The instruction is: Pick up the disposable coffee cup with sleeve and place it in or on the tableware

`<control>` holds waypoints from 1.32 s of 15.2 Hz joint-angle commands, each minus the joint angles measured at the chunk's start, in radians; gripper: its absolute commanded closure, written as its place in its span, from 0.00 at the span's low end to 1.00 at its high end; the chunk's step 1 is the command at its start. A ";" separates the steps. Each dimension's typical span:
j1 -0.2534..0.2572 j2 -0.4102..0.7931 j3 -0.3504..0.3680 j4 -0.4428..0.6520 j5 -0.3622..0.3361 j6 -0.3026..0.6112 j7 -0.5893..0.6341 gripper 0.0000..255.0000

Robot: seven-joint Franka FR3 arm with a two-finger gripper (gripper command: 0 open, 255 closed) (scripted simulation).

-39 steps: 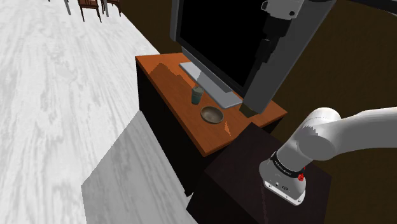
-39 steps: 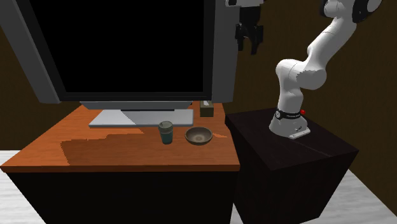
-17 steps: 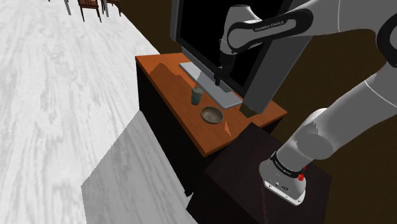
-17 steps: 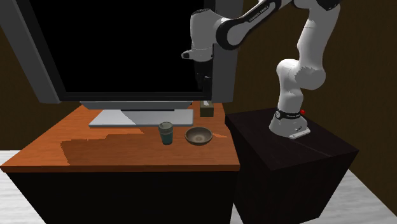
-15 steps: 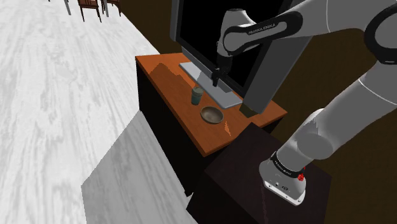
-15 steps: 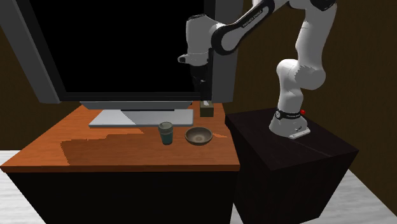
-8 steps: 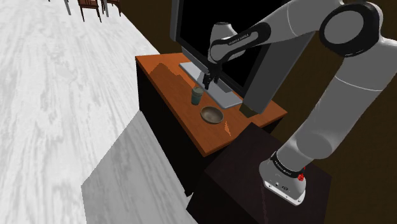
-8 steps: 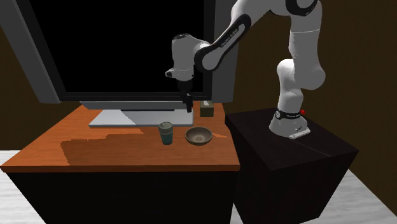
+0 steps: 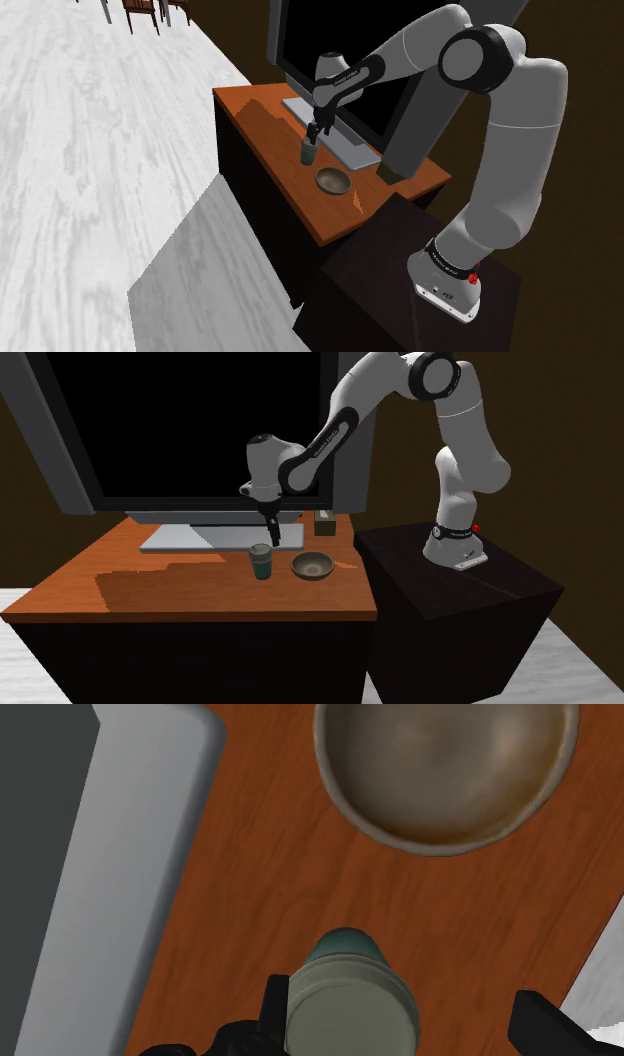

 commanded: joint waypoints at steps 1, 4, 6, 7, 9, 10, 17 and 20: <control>-0.009 0.085 -0.002 0.081 0.003 0.007 -0.006 0.00; -0.012 0.113 -0.002 0.089 0.003 0.027 -0.006 0.00; -0.014 0.131 -0.002 0.089 0.004 0.046 -0.006 0.00; -0.016 0.140 -0.002 0.089 0.004 0.055 -0.007 0.00; -0.018 0.165 -0.002 0.090 0.004 0.079 -0.007 0.00; -0.018 0.165 -0.002 0.090 0.004 0.079 -0.007 0.00; -0.018 0.165 -0.002 0.090 0.004 0.079 -0.007 0.00; -0.018 0.165 -0.002 0.090 0.004 0.079 -0.007 1.00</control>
